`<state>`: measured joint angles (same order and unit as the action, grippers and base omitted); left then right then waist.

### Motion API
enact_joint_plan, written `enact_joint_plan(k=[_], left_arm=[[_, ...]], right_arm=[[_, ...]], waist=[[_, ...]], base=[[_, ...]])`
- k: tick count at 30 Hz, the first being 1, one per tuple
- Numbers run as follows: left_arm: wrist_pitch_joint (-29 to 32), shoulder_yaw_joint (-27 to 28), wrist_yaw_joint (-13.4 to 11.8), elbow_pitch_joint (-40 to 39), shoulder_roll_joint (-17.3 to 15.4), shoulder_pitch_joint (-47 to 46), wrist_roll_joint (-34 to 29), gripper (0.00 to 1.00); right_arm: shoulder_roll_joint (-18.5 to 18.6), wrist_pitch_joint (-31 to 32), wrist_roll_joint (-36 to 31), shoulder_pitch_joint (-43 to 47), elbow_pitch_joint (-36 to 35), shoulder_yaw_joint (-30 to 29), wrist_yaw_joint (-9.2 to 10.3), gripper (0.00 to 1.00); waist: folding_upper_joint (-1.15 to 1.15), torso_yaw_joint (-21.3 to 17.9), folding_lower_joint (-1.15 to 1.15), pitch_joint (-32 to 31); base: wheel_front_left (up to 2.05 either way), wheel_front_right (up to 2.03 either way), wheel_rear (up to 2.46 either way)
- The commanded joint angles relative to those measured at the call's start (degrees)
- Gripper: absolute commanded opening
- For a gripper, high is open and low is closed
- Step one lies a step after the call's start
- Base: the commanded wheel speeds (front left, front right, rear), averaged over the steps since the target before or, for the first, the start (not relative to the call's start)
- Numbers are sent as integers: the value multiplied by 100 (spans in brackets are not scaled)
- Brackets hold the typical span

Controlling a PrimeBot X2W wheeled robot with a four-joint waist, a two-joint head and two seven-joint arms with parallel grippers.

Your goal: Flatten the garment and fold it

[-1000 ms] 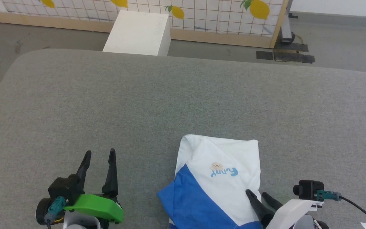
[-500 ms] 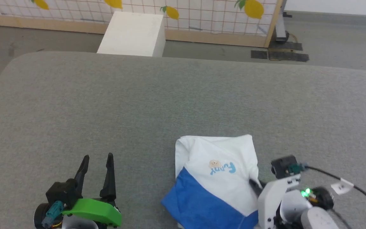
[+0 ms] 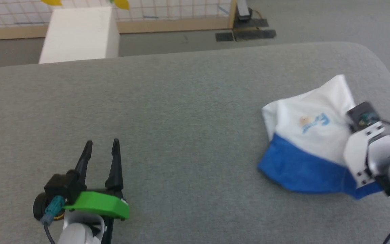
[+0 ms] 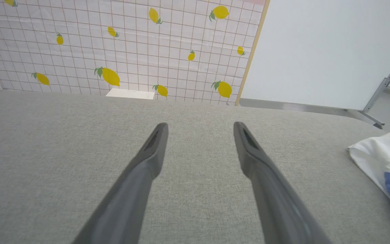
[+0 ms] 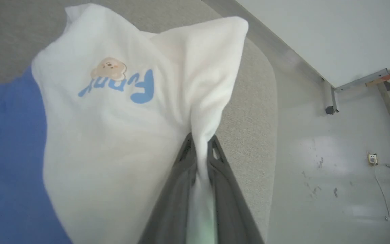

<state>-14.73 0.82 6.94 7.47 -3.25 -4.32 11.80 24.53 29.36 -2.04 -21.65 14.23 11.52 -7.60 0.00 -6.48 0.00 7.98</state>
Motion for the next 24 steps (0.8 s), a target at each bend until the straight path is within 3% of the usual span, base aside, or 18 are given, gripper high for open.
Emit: enact_joint_plan(k=[1,9,13,22,23,24], left_arm=[[-27,-15,5,-38,0,-159,-73,100],[-26,-94,9,-124,-160,-508,-214,100],[-12,-126,12,-119,-249,-627,-237,100],[3,-175,8,-42,-349,-726,-207,100],[1,-193,8,-18,-346,-723,-199,100],[0,-205,9,5,-343,-715,-194,100]], right_arm=[[82,-128,-69,-216,137,-106,11,0],[138,-859,-555,-960,1079,-1183,11,0],[50,-1182,-894,-1224,1497,-1735,11,0],[-98,-1699,-1418,-1682,2173,-2353,11,0],[-110,-1752,-1468,-1711,2248,-2398,11,4],[-122,-1782,-1506,-1724,2301,-2434,11,27]], waist=[[0,-546,0,563],[0,-777,0,1170],[0,-732,0,1358],[0,-516,0,1452],[0,-482,0,1421],[0,-457,0,1391]], base=[[0,0,0],[0,0,0],[0,0,0],[0,0,0],[0,0,0],[0,0,0]])
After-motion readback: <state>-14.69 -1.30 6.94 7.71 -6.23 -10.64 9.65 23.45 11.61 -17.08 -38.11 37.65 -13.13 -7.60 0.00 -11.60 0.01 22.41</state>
